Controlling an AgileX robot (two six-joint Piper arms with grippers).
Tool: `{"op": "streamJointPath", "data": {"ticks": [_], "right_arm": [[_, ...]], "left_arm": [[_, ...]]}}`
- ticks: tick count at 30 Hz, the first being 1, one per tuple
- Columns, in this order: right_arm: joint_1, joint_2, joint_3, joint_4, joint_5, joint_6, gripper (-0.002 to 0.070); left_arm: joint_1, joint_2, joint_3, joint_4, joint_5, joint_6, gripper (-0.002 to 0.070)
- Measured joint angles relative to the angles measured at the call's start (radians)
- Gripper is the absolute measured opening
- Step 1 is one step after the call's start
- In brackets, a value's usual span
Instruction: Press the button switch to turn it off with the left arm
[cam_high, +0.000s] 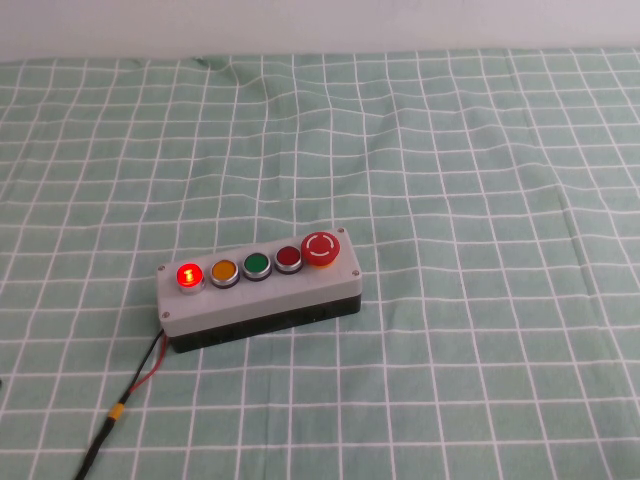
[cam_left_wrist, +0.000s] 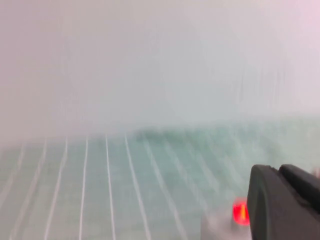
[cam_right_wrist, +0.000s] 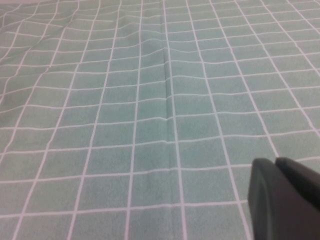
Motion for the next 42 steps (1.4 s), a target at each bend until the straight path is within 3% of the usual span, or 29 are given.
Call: {"op": "streamJointPath", "data": {"ticks": [4, 14, 24, 35, 42], "right_arm": [[0.0, 0.0, 0.0, 0.0, 0.0, 0.0, -0.0016], [0.0, 0.0, 0.0, 0.0, 0.0, 0.0, -0.0016], [0.0, 0.0, 0.0, 0.0, 0.0, 0.0, -0.0016], [0.0, 0.0, 0.0, 0.0, 0.0, 0.0, -0.0016], [0.0, 0.0, 0.0, 0.0, 0.0, 0.0, -0.0016]], "left_arm": [[0.0, 0.0, 0.0, 0.0, -0.189, 0.0, -0.0003], [0.0, 0.0, 0.0, 0.0, -0.315, 0.0, -0.0003], [0.0, -0.001, -0.025, 0.0, -0.619, -0.026, -0.0003], [0.0, 0.046, -0.382, 0.0, -0.36, -0.095, -0.0003], [0.0, 0.279, -0.684, 0.0, 0.096, -0.192, -0.0003]]}}
